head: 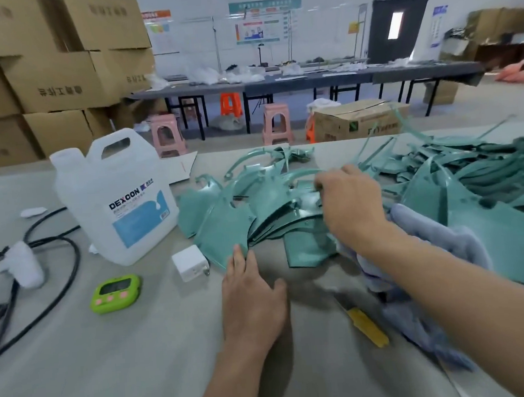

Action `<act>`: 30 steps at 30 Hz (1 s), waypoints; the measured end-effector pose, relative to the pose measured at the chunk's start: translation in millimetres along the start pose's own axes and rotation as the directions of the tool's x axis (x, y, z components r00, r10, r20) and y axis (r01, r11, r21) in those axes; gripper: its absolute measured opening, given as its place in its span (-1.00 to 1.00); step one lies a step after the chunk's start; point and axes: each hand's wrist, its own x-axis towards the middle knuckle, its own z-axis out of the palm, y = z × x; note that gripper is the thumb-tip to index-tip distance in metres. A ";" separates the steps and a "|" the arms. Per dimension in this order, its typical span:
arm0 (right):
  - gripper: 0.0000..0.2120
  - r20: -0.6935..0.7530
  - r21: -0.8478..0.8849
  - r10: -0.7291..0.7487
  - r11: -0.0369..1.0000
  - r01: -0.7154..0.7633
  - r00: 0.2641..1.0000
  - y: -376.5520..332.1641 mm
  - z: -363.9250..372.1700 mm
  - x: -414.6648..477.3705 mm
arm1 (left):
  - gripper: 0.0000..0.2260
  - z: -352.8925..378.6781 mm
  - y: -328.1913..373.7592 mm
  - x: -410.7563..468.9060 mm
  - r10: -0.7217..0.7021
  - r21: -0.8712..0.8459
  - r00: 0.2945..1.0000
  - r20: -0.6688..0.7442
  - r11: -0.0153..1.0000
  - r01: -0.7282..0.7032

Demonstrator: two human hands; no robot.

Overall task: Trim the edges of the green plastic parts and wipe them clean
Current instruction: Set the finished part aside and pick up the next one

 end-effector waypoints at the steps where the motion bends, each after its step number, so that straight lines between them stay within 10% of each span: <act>1: -0.75 -0.059 0.006 0.032 0.999 -0.031 0.998 5.8 -6.5 4.7 | -0.27 -0.2 -0.2 -0.5 0.000 0.003 1.000 -0.006 1.000 0.000; 7: -0.80 -0.166 0.230 0.205 0.959 -0.165 0.965 35.5 -57.6 1.4 | -0.47 -8.7 9.3 -5.5 0.033 -0.004 0.994 -0.105 0.999 -0.034; 10: -0.86 -0.193 0.389 0.236 0.909 -0.146 0.952 21.2 -75.5 -42.1 | -0.58 -20.2 24.7 -14.2 0.081 -0.304 0.967 -0.242 0.940 -0.155; 14: -0.89 -0.314 0.267 0.039 0.962 0.049 0.949 -12.0 -76.8 -112.0 | -0.59 -21.6 56.1 -28.8 -0.135 -0.919 0.990 0.049 0.382 0.097; 16: -0.84 -0.281 0.214 -0.029 0.972 0.092 0.959 -23.6 -68.1 -136.6 | -0.65 -22.7 68.9 -31.6 -0.210 -0.955 0.932 0.296 -0.033 0.296; 18: -0.73 -0.231 0.248 -0.090 0.957 0.148 0.969 -33.9 -57.4 -156.3 | -0.71 -29.0 73.6 -35.1 -0.202 -0.878 0.861 0.467 -0.222 0.424; 21: -0.74 -0.172 0.386 -0.177 0.893 0.232 0.969 -40.5 -54.9 -169.8 | -0.73 -39.3 65.0 -35.4 -0.229 -0.862 0.839 0.494 -0.253 0.439; 24: -0.73 -0.081 0.452 0.046 0.892 -0.004 0.996 -24.8 -62.9 -165.0 | -0.78 -56.0 50.1 -30.0 -0.254 -0.894 0.865 0.432 -0.250 0.373; 30: -0.50 0.477 0.166 0.276 0.904 -0.394 0.835 19.6 -63.9 -157.6 | -0.83 -73.5 19.2 -13.3 -0.200 -0.822 0.850 0.487 0.222 0.524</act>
